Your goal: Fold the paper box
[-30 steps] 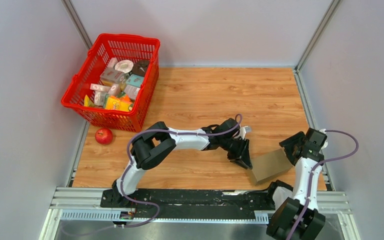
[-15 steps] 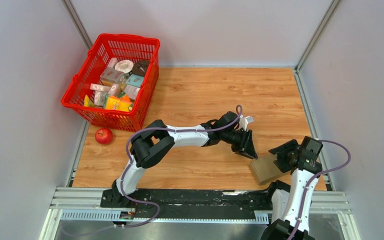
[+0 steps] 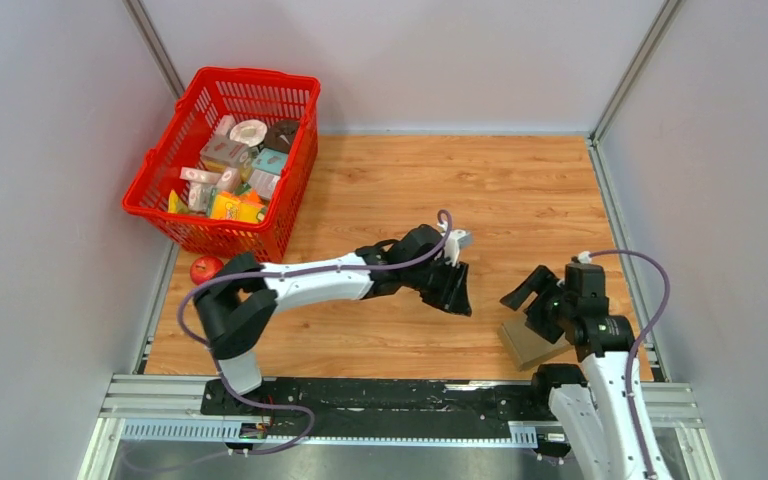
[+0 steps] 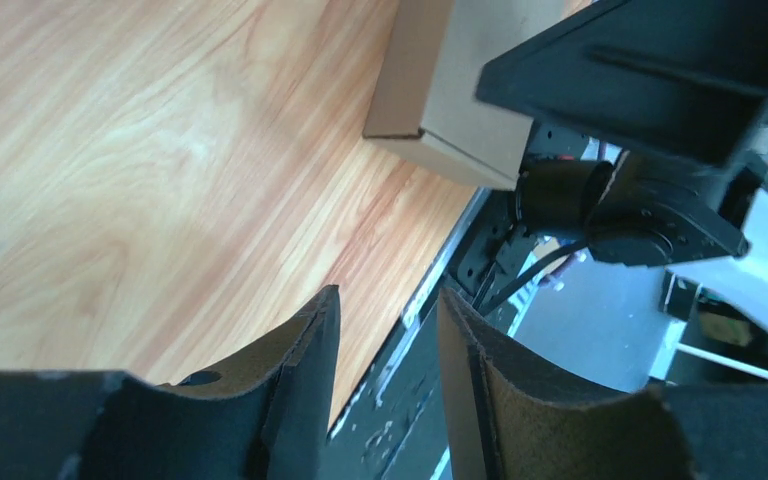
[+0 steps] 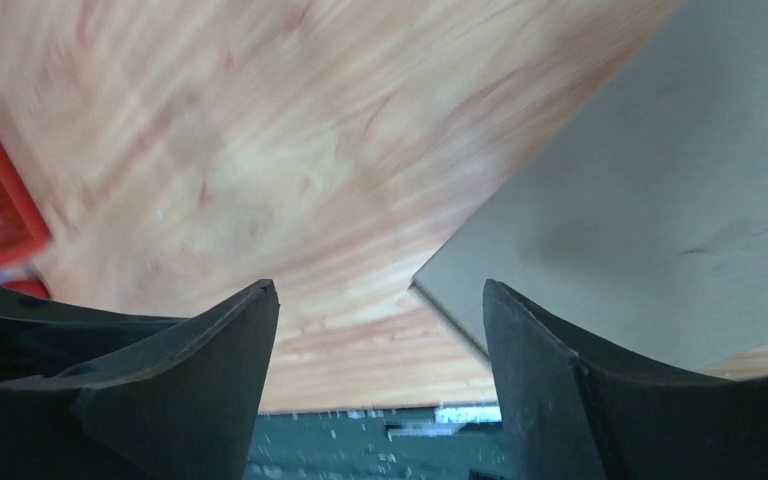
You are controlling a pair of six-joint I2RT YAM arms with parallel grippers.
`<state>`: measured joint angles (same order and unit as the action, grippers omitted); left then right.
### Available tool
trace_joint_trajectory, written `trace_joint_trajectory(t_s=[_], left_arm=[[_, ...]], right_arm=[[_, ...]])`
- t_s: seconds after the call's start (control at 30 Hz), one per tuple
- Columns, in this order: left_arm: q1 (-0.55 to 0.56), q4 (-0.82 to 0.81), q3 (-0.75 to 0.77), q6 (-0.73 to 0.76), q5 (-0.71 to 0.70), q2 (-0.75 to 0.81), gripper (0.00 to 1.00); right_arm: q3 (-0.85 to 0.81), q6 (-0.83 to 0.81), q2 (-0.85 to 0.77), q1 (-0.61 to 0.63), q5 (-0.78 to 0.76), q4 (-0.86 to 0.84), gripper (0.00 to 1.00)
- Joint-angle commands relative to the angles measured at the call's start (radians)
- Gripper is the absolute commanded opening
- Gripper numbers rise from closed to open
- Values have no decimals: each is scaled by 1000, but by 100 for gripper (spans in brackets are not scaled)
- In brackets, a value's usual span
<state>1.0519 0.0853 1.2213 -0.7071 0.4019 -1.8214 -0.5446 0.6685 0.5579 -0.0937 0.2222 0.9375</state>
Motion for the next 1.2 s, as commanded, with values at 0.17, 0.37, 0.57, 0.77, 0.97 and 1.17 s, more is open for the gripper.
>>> trace_joint_trajectory(t_s=[0.17,0.37,0.57,0.77,0.97,1.17], left_arm=[[-4,79,-184,121,-153,309,49],[-3,88,-240,118,-186,408,49],[-3,100,-273,123,-206,459,49],[-3,96,-284,120,-187,462,49],[-3,96,-290,115,-184,467,49],[-3,99,-295,112,-190,470,49]], right_arm=[[-86,334,238,634,-272,83,84],[-45,485,387,845,-326,11,85],[1,661,392,842,-515,17,85],[-29,643,422,756,-665,-5,88],[-20,495,458,582,-627,-143,89],[-69,366,525,463,-609,-244,89]])
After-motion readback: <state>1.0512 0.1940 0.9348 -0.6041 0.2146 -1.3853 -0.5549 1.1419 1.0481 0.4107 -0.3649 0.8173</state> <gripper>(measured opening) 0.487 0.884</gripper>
